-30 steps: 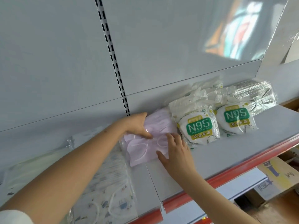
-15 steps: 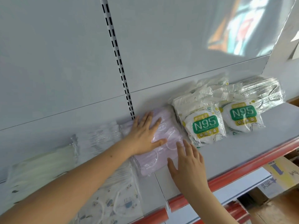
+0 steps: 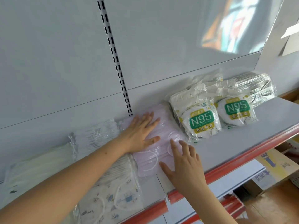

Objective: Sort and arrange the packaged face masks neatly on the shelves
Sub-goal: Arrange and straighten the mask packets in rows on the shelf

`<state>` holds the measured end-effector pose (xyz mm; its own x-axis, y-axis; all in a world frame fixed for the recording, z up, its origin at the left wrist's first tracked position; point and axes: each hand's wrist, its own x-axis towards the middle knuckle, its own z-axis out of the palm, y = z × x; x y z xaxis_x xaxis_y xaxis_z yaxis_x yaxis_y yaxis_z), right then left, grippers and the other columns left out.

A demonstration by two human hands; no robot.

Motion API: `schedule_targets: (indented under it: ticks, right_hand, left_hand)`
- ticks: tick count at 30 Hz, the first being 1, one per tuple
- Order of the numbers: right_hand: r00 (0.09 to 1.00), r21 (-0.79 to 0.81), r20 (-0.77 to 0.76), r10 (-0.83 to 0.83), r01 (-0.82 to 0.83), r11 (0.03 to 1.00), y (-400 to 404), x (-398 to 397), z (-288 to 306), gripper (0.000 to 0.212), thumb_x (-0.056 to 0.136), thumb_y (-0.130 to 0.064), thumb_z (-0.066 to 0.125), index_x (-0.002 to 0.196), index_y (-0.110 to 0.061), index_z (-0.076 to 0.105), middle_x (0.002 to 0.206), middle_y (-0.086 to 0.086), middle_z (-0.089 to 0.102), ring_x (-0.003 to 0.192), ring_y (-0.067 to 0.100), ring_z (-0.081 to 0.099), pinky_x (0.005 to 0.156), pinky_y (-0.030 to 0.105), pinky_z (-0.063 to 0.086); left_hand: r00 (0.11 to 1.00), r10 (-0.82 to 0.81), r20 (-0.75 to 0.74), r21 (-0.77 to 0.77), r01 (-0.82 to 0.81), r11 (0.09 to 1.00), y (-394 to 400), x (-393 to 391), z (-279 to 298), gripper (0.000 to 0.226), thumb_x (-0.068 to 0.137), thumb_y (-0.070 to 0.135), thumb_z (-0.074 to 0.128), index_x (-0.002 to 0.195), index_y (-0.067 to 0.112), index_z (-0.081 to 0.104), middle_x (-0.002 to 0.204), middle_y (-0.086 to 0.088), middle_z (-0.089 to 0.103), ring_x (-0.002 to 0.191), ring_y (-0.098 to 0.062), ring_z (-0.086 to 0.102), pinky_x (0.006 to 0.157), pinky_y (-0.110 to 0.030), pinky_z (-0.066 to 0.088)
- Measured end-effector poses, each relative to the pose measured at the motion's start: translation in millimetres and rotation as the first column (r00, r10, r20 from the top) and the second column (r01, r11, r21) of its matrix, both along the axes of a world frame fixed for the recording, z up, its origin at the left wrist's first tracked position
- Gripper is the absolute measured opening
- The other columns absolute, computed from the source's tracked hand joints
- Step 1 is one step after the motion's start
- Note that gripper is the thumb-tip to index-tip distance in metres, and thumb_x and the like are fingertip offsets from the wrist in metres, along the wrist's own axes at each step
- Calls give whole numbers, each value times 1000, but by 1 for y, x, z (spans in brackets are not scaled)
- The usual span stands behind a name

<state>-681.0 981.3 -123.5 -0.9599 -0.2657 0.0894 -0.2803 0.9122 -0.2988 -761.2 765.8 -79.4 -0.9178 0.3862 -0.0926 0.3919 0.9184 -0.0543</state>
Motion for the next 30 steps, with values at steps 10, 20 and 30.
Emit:
schedule_targets:
  ticks: [10,20,30]
  right_hand:
    - [989,-234,-83,-126,103,967,27,-14,19,52,97,-51,49,143,-26,49,128,-2,53,118,21,51,97,34,41]
    - [988,-221,-65,-140,123,968,120,-116,15,99,88,-69,50,156,-36,-13,167,4,-10,154,28,-1,120,49,19]
    - [876,-412,-356,-325,165,896,215,-169,19,68,90,-53,58,149,-24,39,146,3,43,134,26,37,109,46,35]
  left_hand:
    - [999,-20,-32,299,29,954,22,10,23,81,91,78,16,158,35,27,171,-5,5,157,-25,4,128,-44,5]
    - [911,114,-397,228,-22,973,134,-85,30,92,90,77,13,163,23,0,170,-16,-2,157,-35,-1,125,-54,6]
    - [966,177,-187,50,-170,984,167,-103,40,100,72,91,14,156,40,24,171,-5,3,157,-31,-3,125,-54,3]
